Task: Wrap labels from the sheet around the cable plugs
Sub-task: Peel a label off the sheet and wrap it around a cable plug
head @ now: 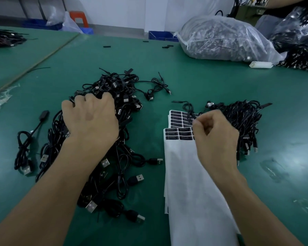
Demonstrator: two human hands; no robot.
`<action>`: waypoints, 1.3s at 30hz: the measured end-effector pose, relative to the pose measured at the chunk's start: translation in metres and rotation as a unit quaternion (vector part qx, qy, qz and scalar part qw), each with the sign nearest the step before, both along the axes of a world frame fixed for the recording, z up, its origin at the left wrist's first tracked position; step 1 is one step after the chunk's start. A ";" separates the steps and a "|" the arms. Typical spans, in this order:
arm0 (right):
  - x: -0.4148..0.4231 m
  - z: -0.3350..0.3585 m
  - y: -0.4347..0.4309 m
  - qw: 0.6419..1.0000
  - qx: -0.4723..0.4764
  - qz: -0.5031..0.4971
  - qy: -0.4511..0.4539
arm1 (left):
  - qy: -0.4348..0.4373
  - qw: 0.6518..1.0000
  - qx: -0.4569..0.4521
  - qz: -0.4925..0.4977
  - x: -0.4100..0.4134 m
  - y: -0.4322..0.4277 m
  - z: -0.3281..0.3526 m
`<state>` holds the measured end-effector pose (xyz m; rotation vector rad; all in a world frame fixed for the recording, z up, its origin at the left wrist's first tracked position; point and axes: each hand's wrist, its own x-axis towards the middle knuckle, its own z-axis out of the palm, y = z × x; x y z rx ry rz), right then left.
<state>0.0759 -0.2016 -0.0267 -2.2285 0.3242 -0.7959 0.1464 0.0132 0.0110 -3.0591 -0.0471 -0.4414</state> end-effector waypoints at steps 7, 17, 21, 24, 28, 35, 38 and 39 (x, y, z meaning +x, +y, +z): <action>0.010 0.045 -0.038 0.988 -0.032 -0.120 -0.089 | -0.018 0.995 -0.093 -0.017 -0.002 0.001 0.003; 0.002 0.027 -0.052 0.984 -0.042 -0.167 0.038 | -0.104 0.917 -0.350 -0.162 -0.015 -0.011 0.027; -0.001 0.021 -0.046 0.982 -0.079 -0.164 0.043 | -0.089 0.811 -0.509 -0.276 -0.023 -0.025 0.031; -0.002 0.014 -0.044 0.980 -0.117 -0.151 0.051 | -0.006 0.730 -0.588 -0.350 -0.028 -0.035 0.026; -0.003 0.005 -0.042 0.978 -0.151 -0.134 0.051 | 0.072 0.651 -0.666 -0.357 -0.026 -0.044 0.011; -0.015 0.004 -0.033 0.980 -0.154 -0.071 0.101 | 0.278 0.844 -0.358 -0.288 -0.021 -0.040 -0.008; -0.023 0.005 -0.024 0.978 -0.149 -0.075 0.123 | 0.337 0.853 -0.295 -0.268 -0.023 -0.040 -0.011; -0.024 0.006 -0.020 0.980 -0.153 -0.062 0.111 | 0.338 0.858 -0.289 -0.255 -0.021 -0.040 -0.012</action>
